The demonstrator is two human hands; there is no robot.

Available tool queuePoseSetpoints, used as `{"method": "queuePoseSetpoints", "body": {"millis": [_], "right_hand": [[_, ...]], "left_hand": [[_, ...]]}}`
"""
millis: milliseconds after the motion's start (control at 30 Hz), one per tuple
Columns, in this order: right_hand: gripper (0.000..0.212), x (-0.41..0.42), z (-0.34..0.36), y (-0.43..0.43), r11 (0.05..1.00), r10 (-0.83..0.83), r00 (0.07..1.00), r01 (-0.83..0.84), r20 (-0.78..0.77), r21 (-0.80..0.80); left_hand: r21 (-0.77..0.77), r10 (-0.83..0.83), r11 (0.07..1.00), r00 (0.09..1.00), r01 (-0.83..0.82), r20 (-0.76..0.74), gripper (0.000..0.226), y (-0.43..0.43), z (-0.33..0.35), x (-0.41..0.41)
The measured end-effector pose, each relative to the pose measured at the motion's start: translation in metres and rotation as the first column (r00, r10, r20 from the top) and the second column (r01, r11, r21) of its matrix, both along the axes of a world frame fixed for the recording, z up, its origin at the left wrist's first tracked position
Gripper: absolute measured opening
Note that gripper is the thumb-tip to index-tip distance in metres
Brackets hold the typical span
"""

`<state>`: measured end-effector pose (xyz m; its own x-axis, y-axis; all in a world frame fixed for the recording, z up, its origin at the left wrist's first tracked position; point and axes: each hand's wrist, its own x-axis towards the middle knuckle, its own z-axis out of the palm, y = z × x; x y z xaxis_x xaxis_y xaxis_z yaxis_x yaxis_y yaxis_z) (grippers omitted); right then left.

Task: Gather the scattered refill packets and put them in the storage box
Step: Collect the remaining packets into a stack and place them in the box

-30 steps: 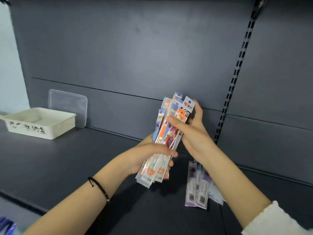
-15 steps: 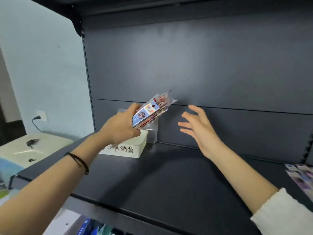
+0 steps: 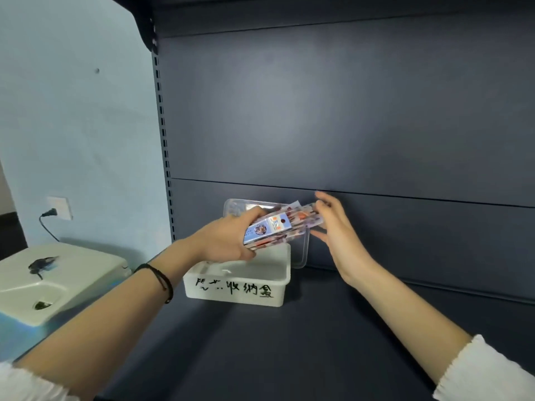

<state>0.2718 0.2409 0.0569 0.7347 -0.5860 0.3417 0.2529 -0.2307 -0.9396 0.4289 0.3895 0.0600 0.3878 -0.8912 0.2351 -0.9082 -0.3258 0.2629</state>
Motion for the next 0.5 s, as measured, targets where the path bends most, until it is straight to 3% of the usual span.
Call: {"method": "queuePoseSetpoints", "body": {"millis": [200, 400, 500], "right_hand": [[0.023, 0.029, -0.021, 0.007, 0.996, -0.028, 0.999, 0.031, -0.038, 0.079], [0.021, 0.047, -0.038, 0.018, 0.974, -0.079, 0.995, 0.09, -0.06, 0.21], [0.021, 0.053, -0.04, 0.02, 0.967, -0.117, 0.99, 0.131, -0.075, 0.219]], "left_hand": [[0.038, -0.103, 0.993, 0.967, 0.115, -0.232, 0.074, 0.007, -0.018, 0.028], [0.081, -0.111, 0.991, 0.99, 0.105, 0.081, 0.103, 0.015, -0.027, 0.042], [-0.03, -0.163, 0.987, 0.97, 0.16, -0.181, 0.115, 0.019, -0.033, 0.051]]}}
